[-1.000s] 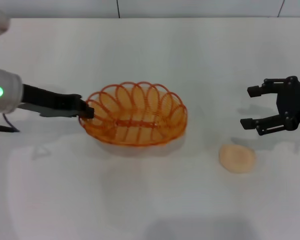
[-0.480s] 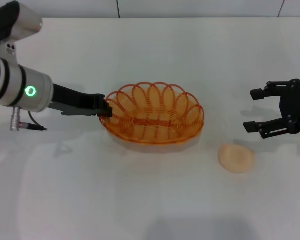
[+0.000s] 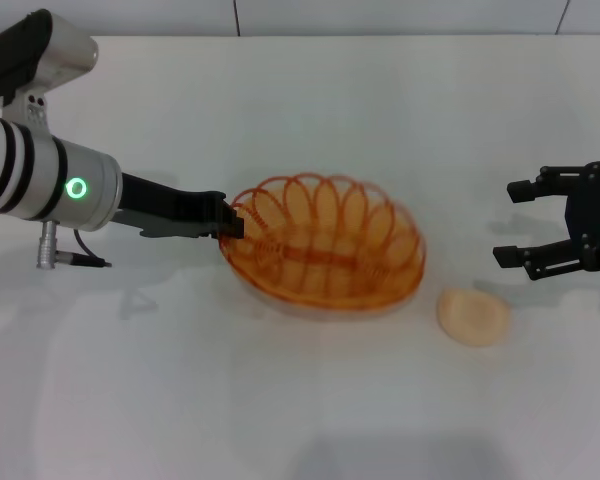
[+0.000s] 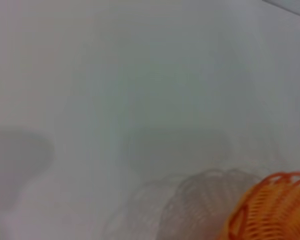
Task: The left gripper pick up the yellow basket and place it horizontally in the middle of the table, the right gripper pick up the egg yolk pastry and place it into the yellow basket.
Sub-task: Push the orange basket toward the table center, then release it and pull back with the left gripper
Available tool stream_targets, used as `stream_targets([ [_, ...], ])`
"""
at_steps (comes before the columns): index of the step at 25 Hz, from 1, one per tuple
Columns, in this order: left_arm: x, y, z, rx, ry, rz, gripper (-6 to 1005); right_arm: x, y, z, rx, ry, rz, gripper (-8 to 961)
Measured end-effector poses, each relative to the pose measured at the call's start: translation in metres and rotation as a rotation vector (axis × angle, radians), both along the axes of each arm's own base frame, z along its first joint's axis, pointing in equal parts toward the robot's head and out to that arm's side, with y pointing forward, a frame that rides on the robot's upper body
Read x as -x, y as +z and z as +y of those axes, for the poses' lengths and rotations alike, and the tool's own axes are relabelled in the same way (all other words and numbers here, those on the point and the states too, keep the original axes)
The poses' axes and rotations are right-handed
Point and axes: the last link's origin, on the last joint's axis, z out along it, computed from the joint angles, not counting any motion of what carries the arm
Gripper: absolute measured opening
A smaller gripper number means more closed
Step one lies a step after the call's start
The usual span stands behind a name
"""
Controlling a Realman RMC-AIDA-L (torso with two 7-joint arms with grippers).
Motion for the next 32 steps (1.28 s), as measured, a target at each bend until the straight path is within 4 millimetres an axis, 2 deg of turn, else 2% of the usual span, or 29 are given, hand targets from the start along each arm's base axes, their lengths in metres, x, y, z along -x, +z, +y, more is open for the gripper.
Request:
stream_targets([
  [8, 0.003, -0.001, -0.003, 0.019, 0.014, 0.013, 221, 0.000, 0.001, 0.000, -0.003, 0.002, 0.001, 869],
  [13, 0.003, -0.001, -0.004, 0.031, 0.016, 0.014, 457, 0.000, 0.000, 0.000, -0.003, 0.002, 0.001, 869],
  [22, 0.004, 0.003, -0.006, 0.049, 0.005, 0.023, 629, 0.000, 0.000, 0.000, -0.003, -0.004, 0.004, 870],
  [24, 0.004, 0.007, -0.006, 0.044, -0.007, 0.029, 667, 0.000, 0.000, 0.000, -0.002, -0.005, 0.005, 869],
  [27, 0.005, 0.015, -0.006, 0.038, -0.039, 0.035, 890, 0.000, 0.000, -0.001, 0.000, -0.008, 0.004, 869],
  [32, 0.014, 0.041, -0.010, -0.011, -0.106, 0.001, 898, -0.002, 0.002, -0.001, -0.001, -0.020, 0.009, 870],
])
